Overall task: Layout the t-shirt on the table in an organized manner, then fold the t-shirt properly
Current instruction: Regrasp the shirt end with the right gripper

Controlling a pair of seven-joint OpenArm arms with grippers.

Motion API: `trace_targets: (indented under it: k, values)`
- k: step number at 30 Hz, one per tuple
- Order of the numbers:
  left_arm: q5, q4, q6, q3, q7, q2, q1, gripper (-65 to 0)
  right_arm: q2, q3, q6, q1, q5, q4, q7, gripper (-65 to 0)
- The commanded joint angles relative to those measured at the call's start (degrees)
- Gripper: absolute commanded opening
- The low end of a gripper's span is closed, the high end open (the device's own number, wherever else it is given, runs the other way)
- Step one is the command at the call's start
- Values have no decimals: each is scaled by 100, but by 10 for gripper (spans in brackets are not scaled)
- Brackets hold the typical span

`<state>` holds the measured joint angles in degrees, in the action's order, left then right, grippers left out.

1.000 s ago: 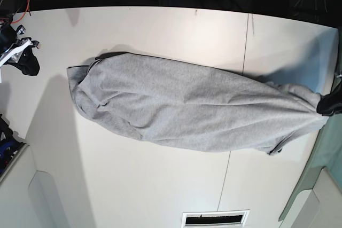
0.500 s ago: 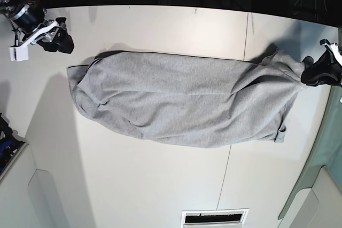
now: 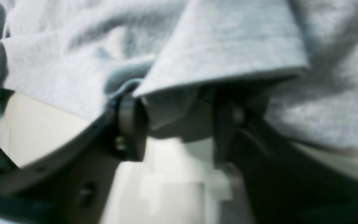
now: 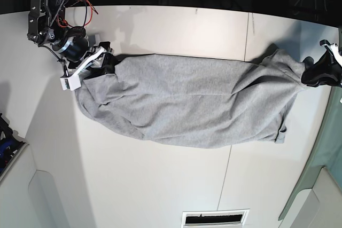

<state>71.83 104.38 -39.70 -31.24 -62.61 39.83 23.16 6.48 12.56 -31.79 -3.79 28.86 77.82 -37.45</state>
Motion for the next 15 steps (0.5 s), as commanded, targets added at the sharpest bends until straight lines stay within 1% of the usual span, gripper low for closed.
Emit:
trace_targets:
  k: [1, 3, 4, 5, 8, 10, 12, 15]
  values:
    - [122, 83, -30, -72, 120, 111, -28, -650, -46, -7, -39, 57, 9, 63, 59, -423]
    - [118, 83, -30, -72, 157, 111, -28, -650, -138, -9, -46, 59, -39, 63, 72, -557]
    - [118, 83, -30, -72, 157, 111, -28, -650, -184, -9, -68, 59, -39, 66, 129, -614]
    - [118, 83, -30, -72, 173, 111, -28, -650, -219, -9, -109, 59, -39, 66, 146, -650]
    - [118, 83, -30, -72, 197, 114, -28, -650, -271, -9, -105, 57, -33, 107, 118, -650]
    - [107, 83, -30, -72, 195, 116, -28, -650, -267, 20, -105, 39, -35, 216, -26, -650]
    - [50, 83, -30, -72, 195, 118, -28, -650, -264, 118, -107, 13, 7, 466, -389, -650]
    - [59, 87, -30, -203, 195, 144, -28, -650, -188, 315, -153, -72, 516, 1054, -1141, -650]
